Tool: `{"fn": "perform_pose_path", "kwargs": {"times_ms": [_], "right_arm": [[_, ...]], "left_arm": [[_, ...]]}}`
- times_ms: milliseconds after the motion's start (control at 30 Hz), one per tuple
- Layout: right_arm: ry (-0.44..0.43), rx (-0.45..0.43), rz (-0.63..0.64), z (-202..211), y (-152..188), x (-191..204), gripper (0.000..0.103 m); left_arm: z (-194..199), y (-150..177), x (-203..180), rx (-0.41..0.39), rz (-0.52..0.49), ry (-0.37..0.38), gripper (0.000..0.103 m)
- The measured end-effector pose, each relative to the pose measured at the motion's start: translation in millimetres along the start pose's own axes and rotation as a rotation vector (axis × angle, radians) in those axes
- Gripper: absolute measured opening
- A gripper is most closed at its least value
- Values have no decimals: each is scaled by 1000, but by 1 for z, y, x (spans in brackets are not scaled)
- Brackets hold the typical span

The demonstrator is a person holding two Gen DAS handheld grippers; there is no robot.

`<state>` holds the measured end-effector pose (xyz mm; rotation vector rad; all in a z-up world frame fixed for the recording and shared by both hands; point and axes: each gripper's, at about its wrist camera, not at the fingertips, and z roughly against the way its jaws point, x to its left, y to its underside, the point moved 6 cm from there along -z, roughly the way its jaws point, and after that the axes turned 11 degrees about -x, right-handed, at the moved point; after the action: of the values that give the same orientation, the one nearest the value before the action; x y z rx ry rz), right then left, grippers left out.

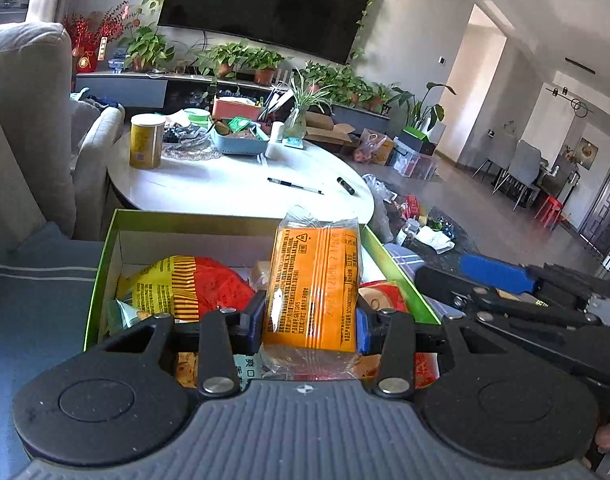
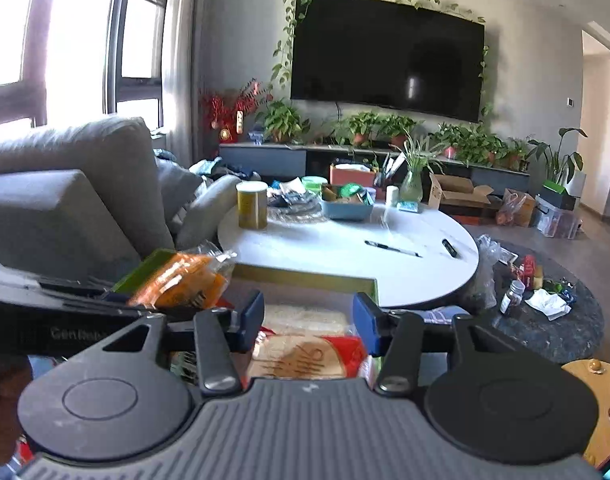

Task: Organize snacks
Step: 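Open the right gripper over the box while the left releases the cake inside, then grasp the red-white triangular packet with the right gripper while the left grasps the clear grain-bar packet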

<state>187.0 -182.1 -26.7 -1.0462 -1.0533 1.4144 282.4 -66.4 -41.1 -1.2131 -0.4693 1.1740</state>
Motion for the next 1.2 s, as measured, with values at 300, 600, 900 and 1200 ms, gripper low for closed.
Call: {"fn": "perform_pose_path", "kwargs": {"times_ms": [300, 600, 900, 1200], "right_arm": [[28, 35, -74, 16, 17, -20, 103], [55, 58, -98, 28, 25, -30, 103], [51, 85, -91, 38, 38, -29, 103], [-35, 195, -99, 39, 80, -15, 103]], "left_arm": [[-19, -10, -2, 12, 5, -2, 39], [-12, -11, -15, -9, -40, -8, 59], [17, -13, -7, -35, -56, -32, 64], [38, 7, 1, -13, -56, -47, 64]]}}
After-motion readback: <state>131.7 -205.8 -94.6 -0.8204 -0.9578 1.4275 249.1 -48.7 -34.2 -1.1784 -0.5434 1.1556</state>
